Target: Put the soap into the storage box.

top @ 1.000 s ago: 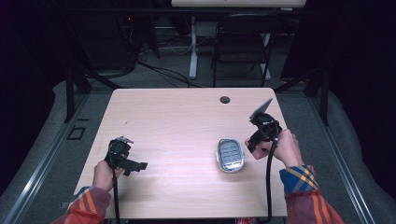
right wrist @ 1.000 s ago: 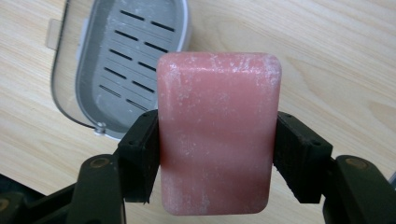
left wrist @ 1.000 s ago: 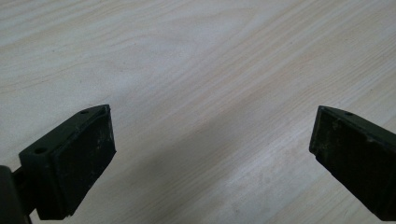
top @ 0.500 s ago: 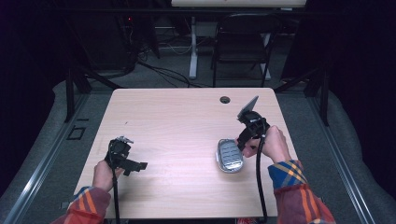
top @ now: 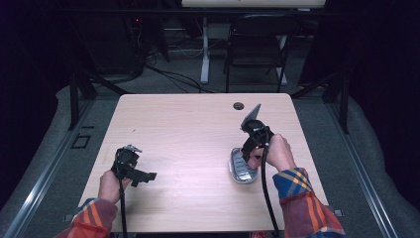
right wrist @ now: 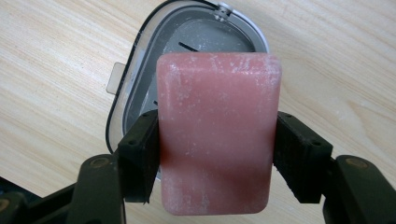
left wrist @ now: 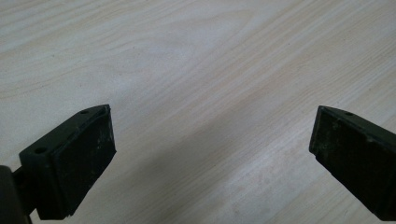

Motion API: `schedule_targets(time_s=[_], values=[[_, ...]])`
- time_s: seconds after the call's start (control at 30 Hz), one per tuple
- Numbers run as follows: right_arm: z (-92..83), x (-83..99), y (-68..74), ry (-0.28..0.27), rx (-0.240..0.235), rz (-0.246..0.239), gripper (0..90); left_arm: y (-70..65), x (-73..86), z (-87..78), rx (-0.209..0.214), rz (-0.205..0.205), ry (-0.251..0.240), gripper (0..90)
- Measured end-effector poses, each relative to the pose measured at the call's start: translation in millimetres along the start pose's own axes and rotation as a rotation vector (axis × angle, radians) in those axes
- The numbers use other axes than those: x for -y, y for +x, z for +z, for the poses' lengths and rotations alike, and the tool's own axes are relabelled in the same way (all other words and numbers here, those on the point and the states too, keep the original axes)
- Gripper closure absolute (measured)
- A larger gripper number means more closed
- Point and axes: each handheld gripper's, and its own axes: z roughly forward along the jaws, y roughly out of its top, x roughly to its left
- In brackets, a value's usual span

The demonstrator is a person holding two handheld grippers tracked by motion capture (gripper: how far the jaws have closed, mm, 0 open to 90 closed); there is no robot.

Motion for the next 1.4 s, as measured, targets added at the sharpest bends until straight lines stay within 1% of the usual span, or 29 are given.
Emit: schedule_targets(time_s=[0.07,0.1,0.17,0.2,0.23,0.3,0.37,0.4,0.43,0.47,0.53,0.57,0.7,0.77,0.8,0.83,0.9,0.93,1.0,1.03,1.07,1.1,1.13,1.17,1.2,1.23,1.27,1.3,1.4], values=[[3.2,-2.4,0.7,0.005,0.001,0.002,37.2,0.2,0.0,0.0,0.002,0.000,0.001,0.3],[6.3,-2.8,2.0,-0.013,-0.002,0.022,37.2,0.2,0.1,0.1,0.001,0.000,-0.002,0.3],[10.3,-5.3,2.9,-0.004,-0.005,0.026,37.2,0.3,0.2,0.2,0.001,0.000,-0.003,0.3],[10.3,-5.3,2.9,-0.004,-0.005,0.026,37.2,0.4,0.2,0.2,0.002,0.000,-0.002,0.3],[11.4,-6.9,3.9,0.014,-0.001,0.014,37.2,0.5,0.2,0.4,0.003,-0.001,-0.002,0.3],[12.2,-7.8,5.0,0.020,0.000,0.014,37.2,1.0,0.0,0.9,0.006,-0.001,0.000,0.3],[16.1,-8.7,8.8,0.001,-0.001,0.034,37.1,0.7,-0.3,1.2,0.005,0.001,0.001,0.3],[16.1,-8.7,8.8,0.001,-0.001,0.034,37.1,0.7,-0.3,1.0,0.005,0.005,0.000,0.3],[15.2,-10.3,8.5,0.029,0.007,0.020,37.2,0.7,-0.3,0.9,0.005,0.007,-0.001,0.3],[18.4,-10.7,9.7,0.023,0.010,0.042,37.2,0.8,-0.2,0.8,0.006,0.005,-0.001,0.3],[19.3,-11.1,9.7,0.019,0.009,0.048,37.1,1.0,-0.1,0.8,0.007,0.004,0.001,0.3],[20.8,-11.8,10.4,0.021,0.006,0.060,37.1,1.2,0.0,1.0,0.009,0.001,0.000,0.3],[22.0,-12.6,10.7,0.023,0.010,0.064,37.1,0.9,-0.1,1.1,0.008,0.003,0.000,0.3],[20.5,-13.7,9.5,0.046,0.009,0.054,37.1,1.0,-0.2,1.0,0.009,0.008,0.002,0.3],[20.9,-13.5,9.2,0.040,0.004,0.058,37.0,1.0,-0.2,1.0,0.009,0.007,0.001,0.3],[22.7,-12.4,9.5,0.017,-0.008,0.081,36.9,1.1,-0.1,1.0,0.009,0.007,0.001,0.3],[21.6,-11.8,8.1,0.019,-0.018,0.082,37.3,1.1,-0.1,1.2,0.010,0.004,0.001,0.3],[18.4,-10.2,7.4,-0.002,-0.016,0.087,39.2,1.1,-0.2,1.3,0.009,0.004,0.002,0.3],[17.7,-9.5,8.1,-0.010,-0.016,0.092,39.2,1.0,-0.3,1.4,0.010,0.005,0.003,0.3],[16.7,-8.9,7.9,-0.011,-0.020,0.089,39.3,0.7,-0.3,1.5,0.010,0.003,0.004,0.3],[14.6,-8.9,6.6,0.006,-0.018,0.071,39.3,0.7,-0.3,1.4,0.010,0.006,0.005,0.3],[14.7,-7.6,6.5,-0.006,-0.019,0.079,39.3,0.6,-0.3,1.3,0.010,0.007,0.005,0.3],[12.8,-7.2,5.3,-0.003,-0.021,0.073,39.3,0.6,-0.2,1.2,0.011,0.007,0.005,0.3],[10.1,-4.3,3.3,-0.038,-0.027,0.076,39.3,0.6,-0.1,1.1,0.011,0.005,0.005,0.3],[10.1,-4.3,3.3,-0.038,-0.027,0.076,39.3,0.9,-0.1,1.1,0.011,0.006,0.004,0.3],[5.8,-1.1,1.2,-0.066,-0.026,0.073,38.1,1.0,-0.1,1.2,0.012,0.005,0.003,0.3],[2.6,0.3,-0.8,-0.063,-0.026,0.059,37.5,1.0,-0.1,1.2,0.012,0.005,0.003,0.3],[1.2,2.4,-1.9,-0.082,-0.030,0.062,36.7,0.9,-0.2,1.4,0.014,0.006,0.005,0.3],[-3.0,6.1,-5.6,-0.098,-0.029,0.049,35.5,0.8,-0.4,1.6,0.015,0.008,0.005,0.3]])
